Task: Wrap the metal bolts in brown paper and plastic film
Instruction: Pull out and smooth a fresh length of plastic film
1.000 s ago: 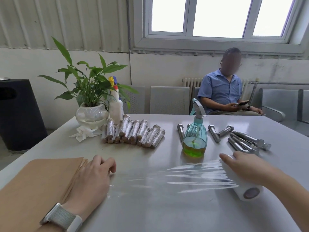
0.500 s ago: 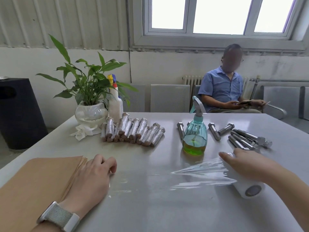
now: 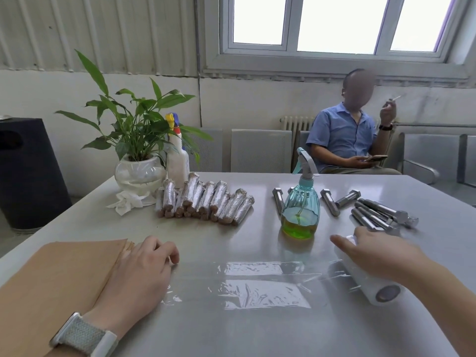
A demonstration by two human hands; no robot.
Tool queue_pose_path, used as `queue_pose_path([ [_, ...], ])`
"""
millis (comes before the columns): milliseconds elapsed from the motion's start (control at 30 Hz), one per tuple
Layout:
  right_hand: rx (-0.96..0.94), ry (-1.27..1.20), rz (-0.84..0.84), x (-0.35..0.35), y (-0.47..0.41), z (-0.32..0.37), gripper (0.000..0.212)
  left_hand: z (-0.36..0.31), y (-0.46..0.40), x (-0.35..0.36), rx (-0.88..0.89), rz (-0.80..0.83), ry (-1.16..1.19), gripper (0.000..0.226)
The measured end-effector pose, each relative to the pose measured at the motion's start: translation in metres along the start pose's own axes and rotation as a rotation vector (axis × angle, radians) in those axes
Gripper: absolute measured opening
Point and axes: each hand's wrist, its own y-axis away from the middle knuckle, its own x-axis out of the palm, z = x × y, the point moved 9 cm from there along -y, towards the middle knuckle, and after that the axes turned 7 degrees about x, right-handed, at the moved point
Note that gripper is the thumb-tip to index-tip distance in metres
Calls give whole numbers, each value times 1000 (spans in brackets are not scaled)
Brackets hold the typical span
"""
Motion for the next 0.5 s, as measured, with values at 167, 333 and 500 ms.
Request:
queue_pose_path([
  [167,-28,25,-11,-4,6,7,60,9,2,-12,-95,-88,6,21],
  [333,-35,60,-25,-3,7,9,72,10,2,-23,-126,-184,122,23],
  [500,-28,47,-6,-10,3,7,81,5,1,-26,-83,-216,216,20],
])
